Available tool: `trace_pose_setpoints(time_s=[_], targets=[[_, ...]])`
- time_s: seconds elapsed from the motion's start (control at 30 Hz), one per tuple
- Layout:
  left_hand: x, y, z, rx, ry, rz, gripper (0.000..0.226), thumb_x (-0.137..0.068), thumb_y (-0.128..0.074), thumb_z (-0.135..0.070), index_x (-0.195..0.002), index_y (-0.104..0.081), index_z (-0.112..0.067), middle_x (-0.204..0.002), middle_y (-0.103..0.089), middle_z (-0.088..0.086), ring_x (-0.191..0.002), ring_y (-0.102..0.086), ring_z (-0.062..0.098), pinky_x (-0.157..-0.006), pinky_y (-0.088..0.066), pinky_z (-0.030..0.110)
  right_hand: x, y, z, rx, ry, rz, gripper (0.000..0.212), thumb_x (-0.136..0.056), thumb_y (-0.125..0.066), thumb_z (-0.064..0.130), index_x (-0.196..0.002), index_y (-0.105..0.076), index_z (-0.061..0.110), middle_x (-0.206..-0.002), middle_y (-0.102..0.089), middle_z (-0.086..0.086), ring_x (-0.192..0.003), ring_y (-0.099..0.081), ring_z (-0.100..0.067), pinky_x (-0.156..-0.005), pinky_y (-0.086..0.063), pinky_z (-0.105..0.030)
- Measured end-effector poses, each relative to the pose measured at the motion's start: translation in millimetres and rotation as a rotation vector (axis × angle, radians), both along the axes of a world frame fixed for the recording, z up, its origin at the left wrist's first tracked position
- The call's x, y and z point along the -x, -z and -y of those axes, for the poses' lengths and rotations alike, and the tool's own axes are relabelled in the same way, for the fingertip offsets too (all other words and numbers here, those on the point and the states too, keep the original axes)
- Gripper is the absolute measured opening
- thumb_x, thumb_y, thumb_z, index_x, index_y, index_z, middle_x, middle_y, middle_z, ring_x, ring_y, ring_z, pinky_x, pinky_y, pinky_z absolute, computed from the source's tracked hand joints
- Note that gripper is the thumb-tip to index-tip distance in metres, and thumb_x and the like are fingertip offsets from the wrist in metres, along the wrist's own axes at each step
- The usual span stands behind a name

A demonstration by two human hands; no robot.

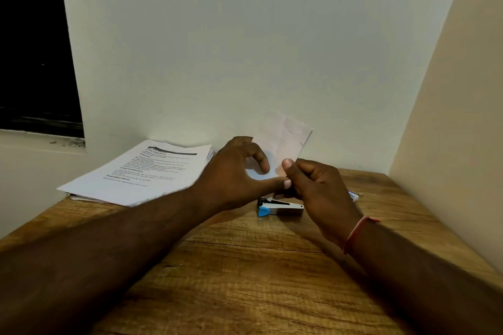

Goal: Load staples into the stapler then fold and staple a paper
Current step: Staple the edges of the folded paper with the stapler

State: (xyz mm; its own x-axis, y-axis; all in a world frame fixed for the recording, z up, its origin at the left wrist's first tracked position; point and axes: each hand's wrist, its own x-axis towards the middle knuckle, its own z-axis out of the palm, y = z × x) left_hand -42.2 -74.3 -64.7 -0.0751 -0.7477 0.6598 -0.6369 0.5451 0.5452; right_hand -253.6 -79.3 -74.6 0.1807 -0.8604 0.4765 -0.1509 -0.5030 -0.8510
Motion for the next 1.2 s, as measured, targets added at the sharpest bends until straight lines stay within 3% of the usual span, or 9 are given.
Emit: trace_pose_setpoints(time_s=[0.1, 0.23, 0.33, 0.57, 0.73, 0.83, 0.97, 1.07, 1.2], targets=[[0.2, -5.1, -3.9, 0.049, -0.007, -0.036, 0.051, -0.071, -0.094, -0.073, -0.083, -0.068, -0.031, -0.103, -0.070, -0.013, -0.107, -0.063, 0.005, -0.080, -0.049, 0.021, 0.9, 0.2, 0.5, -0.083, -0.162, 0.130, 0.048, -0.110, -0.059, 0.050, -0.095, -0.083, 0.012, -0.098, -0.085, -0.014, -0.095, -0.085, -0.033, -0.090, -0.069, -0.043], [-0.8, -10.4, -8.8, 0.000, 0.023, -0.065, 0.048, -0.074, -0.095, -0.066, -0.086, -0.067, -0.029, -0.107, -0.073, -0.012, -0.105, -0.068, 0.011, -0.080, -0.061, 0.038, 1.4, 0.6, 1.6, -0.100, -0.258, 0.173, 0.048, -0.107, -0.059, 0.054, -0.104, -0.085, 0.014, -0.112, -0.085, -0.015, -0.104, -0.084, -0.034, -0.095, -0.068, -0.046], [-0.7, -11.4, -9.1, -0.046, 0.023, -0.093, 0.044, -0.080, -0.092, -0.066, -0.088, -0.070, -0.029, -0.098, -0.073, -0.010, -0.089, -0.067, 0.010, -0.072, -0.055, 0.031, 2.6, 1.9, 3.0, -0.091, -0.261, 0.186, 0.050, -0.107, -0.061, 0.051, -0.114, -0.082, 0.006, -0.118, -0.084, -0.019, -0.110, -0.082, -0.040, -0.100, -0.066, -0.050], [-1.0, -12.6, -6.8, -0.219, 0.238, -0.289, 0.039, -0.089, -0.090, -0.054, -0.095, -0.076, -0.018, -0.136, -0.077, -0.012, -0.123, -0.077, 0.021, -0.092, -0.068, 0.031, 4.2, -5.0, -1.5, -0.075, -0.261, 0.198, 0.044, -0.104, -0.065, 0.037, -0.137, -0.077, 0.010, -0.134, -0.081, -0.010, -0.125, -0.078, -0.032, -0.105, -0.063, -0.052], [-2.8, -13.2, -3.4, -0.315, 0.290, -0.451, 0.034, -0.097, -0.085, -0.047, -0.096, -0.080, -0.013, -0.130, -0.081, 0.000, -0.126, -0.076, 0.026, -0.107, -0.064, 0.055, 4.6, -7.6, -6.7, -0.017, -0.273, 0.174, 0.041, -0.094, -0.080, 0.036, -0.133, -0.081, 0.027, -0.133, -0.082, -0.002, -0.127, -0.077, -0.023, -0.101, -0.065, -0.039], [-3.2, -14.5, -4.1, -0.360, 0.320, -0.512, 0.040, -0.100, -0.082, -0.043, -0.105, -0.078, -0.004, -0.132, -0.080, 0.005, -0.128, -0.075, 0.031, -0.105, -0.065, 0.055, 3.0, -7.8, -8.7, 0.023, -0.288, 0.146, 0.044, -0.089, -0.091, 0.032, -0.132, -0.081, 0.035, -0.131, -0.083, 0.001, -0.126, -0.077, -0.018, -0.098, -0.064, -0.029], [-3.5, -16.5, -4.6, -0.400, 0.320, -0.537, 0.045, -0.101, -0.079, -0.045, -0.110, -0.078, -0.001, -0.126, -0.082, 0.004, -0.118, -0.080, 0.029, -0.100, -0.068, 0.050, 1.8, -8.6, -10.0, 0.030, -0.302, 0.138, 0.047, -0.088, -0.089, 0.031, -0.134, -0.080, 0.036, -0.134, -0.082, 0.003, -0.126, -0.077, -0.020, -0.103, -0.064, -0.035], [-4.6, -17.0, -4.8, -0.414, 0.336, -0.551, 0.050, -0.100, -0.079, -0.049, -0.113, -0.077, 0.000, -0.120, -0.084, 0.005, -0.114, -0.082, 0.026, -0.095, -0.069, 0.045, 1.7, -9.9, -11.6, 0.028, -0.335, 0.114, 0.047, -0.092, -0.089, 0.021, -0.134, -0.079, 0.039, -0.133, -0.082, 0.005, -0.124, -0.078, -0.017, -0.097, -0.063, -0.026], [-4.8, -17.1, -6.2, -0.441, 0.366, -0.565, 0.056, -0.099, -0.081, -0.049, -0.117, -0.074, 0.003, -0.117, -0.084, 0.012, -0.114, -0.083, 0.028, -0.094, -0.070, 0.046, 0.5, -11.7, -14.3, 0.049, -0.291, 0.078, 0.049, -0.087, -0.090, 0.032, -0.133, -0.078, 0.047, -0.133, -0.081, 0.011, -0.127, -0.076, -0.011, -0.101, -0.062, -0.025]])
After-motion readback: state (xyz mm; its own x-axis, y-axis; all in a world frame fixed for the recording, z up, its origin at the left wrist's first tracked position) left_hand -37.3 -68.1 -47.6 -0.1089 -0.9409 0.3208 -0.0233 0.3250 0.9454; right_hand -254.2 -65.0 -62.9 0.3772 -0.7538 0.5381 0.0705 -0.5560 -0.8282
